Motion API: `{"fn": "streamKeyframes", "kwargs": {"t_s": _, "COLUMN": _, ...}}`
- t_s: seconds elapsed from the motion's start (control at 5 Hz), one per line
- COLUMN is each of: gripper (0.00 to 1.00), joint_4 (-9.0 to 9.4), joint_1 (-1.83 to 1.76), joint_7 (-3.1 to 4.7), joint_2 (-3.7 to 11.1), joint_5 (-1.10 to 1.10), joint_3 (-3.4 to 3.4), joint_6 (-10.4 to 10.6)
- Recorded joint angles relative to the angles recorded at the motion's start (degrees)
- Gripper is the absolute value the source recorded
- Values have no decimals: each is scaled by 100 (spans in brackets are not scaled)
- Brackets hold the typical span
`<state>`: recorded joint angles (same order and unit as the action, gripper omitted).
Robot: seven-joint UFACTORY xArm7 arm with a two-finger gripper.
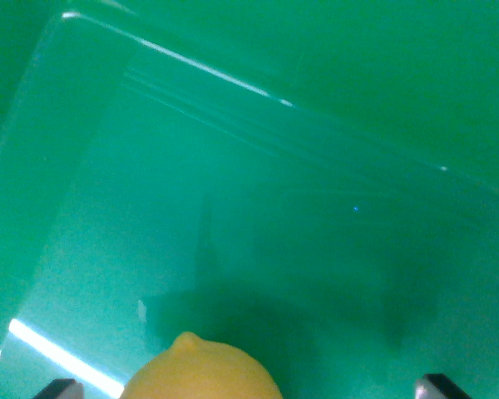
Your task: Pick fruit
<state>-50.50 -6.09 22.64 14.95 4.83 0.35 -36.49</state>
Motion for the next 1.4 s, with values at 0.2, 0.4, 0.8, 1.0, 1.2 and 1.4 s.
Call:
{"fn": "streamKeyframes", "kwargs": {"t_s": 0.2, "gripper": 0, "joint_4": 0, "joint_1": 0, "joint_7": 0, "joint_2": 0, "joint_5": 0, "joint_3": 0, "joint_6": 0}}
{"fn": "streamKeyframes", "kwargs": {"t_s": 0.4, "gripper": 0, "joint_4": 80, "joint_1": -11, "joint_7": 47, "joint_2": 37, "joint_5": 7, "joint_3": 6, "joint_6": 107}}
{"fn": "streamKeyframes", "kwargs": {"t_s": 0.8, "gripper": 0, "joint_4": 137, "joint_1": -18, "joint_7": 80, "joint_2": 63, "joint_5": 12, "joint_3": 11, "joint_6": 183}}
{"fn": "streamKeyframes", "kwargs": {"t_s": 1.0, "gripper": 0, "joint_4": 137, "joint_1": -18, "joint_7": 80, "joint_2": 63, "joint_5": 12, "joint_3": 11, "joint_6": 183}}
{"fn": "streamKeyframes", "kwargs": {"t_s": 1.2, "gripper": 0, "joint_4": 174, "joint_1": -23, "joint_7": 101, "joint_2": 80, "joint_5": 15, "joint_3": 14, "joint_6": 232}}
{"fn": "streamKeyframes", "kwargs": {"t_s": 1.4, "gripper": 0, "joint_4": 174, "joint_1": -23, "joint_7": 101, "joint_2": 80, "joint_5": 15, "joint_3": 14, "joint_6": 232}}
